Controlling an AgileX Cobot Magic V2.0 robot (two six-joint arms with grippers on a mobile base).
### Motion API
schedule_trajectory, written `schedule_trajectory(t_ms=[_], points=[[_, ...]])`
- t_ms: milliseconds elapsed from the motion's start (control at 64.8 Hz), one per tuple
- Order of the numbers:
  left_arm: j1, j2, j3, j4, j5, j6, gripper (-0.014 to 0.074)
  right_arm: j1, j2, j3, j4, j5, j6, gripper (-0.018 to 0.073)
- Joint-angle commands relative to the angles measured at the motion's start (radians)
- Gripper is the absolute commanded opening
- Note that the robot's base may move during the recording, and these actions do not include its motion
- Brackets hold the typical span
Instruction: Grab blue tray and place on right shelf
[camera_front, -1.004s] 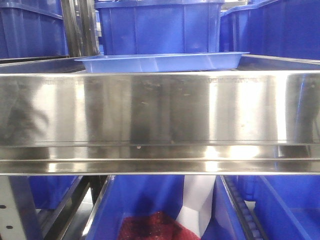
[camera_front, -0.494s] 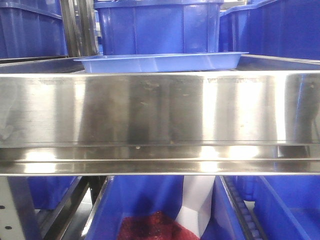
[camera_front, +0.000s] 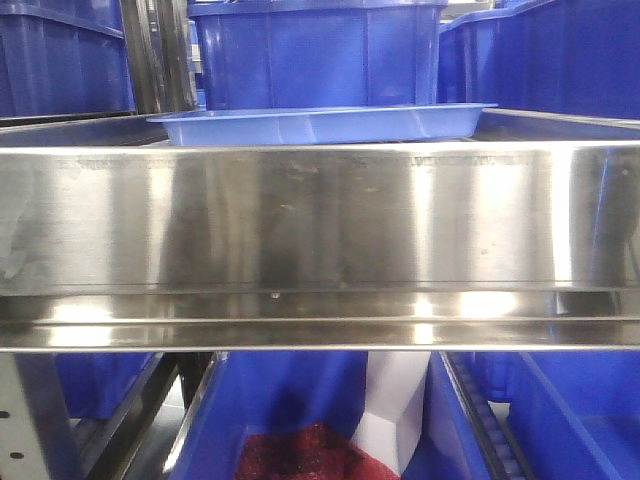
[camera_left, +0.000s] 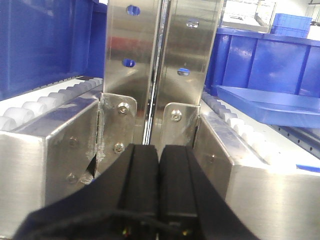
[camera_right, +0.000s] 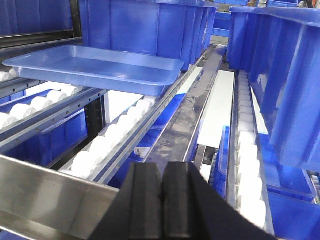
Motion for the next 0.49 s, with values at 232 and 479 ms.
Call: schedule_trajectory(t_ms=[232, 479], points=[[0.001, -0.014, 0.029, -0.007, -0.098, 0.003, -0.0048, 0.001, 0.012, -0.029, -0.022, -0.092, -0.009, 0.0056], [0.001, -0.014, 0.029, -0.007, -0.098, 0.003, -0.0048, -0.078, 0.012, -0.029, 0.082, -0.13, -0.02, 0.0056]])
